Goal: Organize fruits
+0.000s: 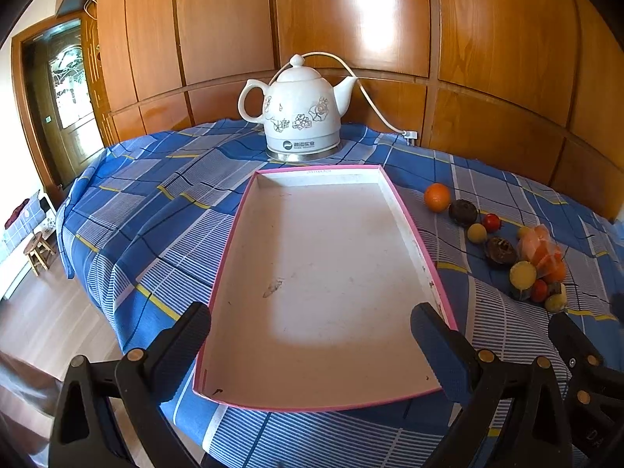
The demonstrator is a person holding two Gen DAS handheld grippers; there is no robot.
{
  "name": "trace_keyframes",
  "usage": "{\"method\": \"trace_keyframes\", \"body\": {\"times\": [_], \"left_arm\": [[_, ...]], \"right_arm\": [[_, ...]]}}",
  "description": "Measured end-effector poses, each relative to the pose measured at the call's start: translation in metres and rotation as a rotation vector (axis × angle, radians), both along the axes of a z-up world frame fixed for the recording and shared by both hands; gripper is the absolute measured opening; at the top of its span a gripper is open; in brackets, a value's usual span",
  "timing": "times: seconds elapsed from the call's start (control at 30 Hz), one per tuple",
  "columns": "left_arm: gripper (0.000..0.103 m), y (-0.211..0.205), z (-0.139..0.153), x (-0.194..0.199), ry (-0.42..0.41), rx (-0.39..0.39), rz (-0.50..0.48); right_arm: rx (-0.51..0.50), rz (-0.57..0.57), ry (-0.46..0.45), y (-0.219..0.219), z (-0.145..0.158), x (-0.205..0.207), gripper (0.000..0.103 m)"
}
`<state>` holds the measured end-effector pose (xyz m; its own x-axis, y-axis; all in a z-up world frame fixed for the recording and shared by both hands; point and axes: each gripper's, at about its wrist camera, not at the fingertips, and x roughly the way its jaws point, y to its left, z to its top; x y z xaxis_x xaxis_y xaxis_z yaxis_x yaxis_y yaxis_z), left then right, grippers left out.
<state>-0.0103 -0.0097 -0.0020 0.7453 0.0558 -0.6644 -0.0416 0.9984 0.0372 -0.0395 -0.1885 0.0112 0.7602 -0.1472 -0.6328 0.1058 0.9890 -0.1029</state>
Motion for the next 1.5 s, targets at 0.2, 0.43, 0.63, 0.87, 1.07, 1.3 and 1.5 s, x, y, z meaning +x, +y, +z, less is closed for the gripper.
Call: {"method": "trace_keyframes", "body": {"times": [0.2, 0.43, 0.63, 0.87, 1.07, 1.3, 1.5], "left_arm": [[0.103, 0.0, 0.0008, 0.0006, 0.003, -0.004, -0.002], [0.103, -0.0012, 0.0009, 0.0008, 0.005, -0.008, -0.006], [0.103, -0.001, 0.002, -0.0004, 0.004, -0.015, -0.009], [0.103, -0.0024, 0.0039, -0.002, -0.002, -0.016, -0.016], [0.103, -0.0024, 0.0044, -0.0022, 0.001, -0.018, -0.02], [0.103, -0.0023, 0.005, -0.003, 0.002, -0.02, -0.026], [0.103, -0.006, 0.0044, -0.0024, 0.013, -0.019, -0.04]], "right_arm": [[0.005, 0.003, -0.002, -0.0005, 0.0009, 0.0006, 0.101], [0.011, 0.003, 0.0, -0.0007, 0.0008, 0.0, 0.101], [0.005, 0.01, -0.001, 0.0002, 0.0015, 0.0002, 0.101], [0.005, 0.016, -0.007, 0.0009, 0.0019, -0.0011, 0.101], [0.012, 0.017, -0.007, 0.0007, 0.0019, -0.0013, 0.101], [0.019, 0.018, -0.012, -0.0007, 0.0019, -0.0023, 0.101], [0.028, 0.018, -0.013, -0.0032, 0.0004, -0.002, 0.101]]}}
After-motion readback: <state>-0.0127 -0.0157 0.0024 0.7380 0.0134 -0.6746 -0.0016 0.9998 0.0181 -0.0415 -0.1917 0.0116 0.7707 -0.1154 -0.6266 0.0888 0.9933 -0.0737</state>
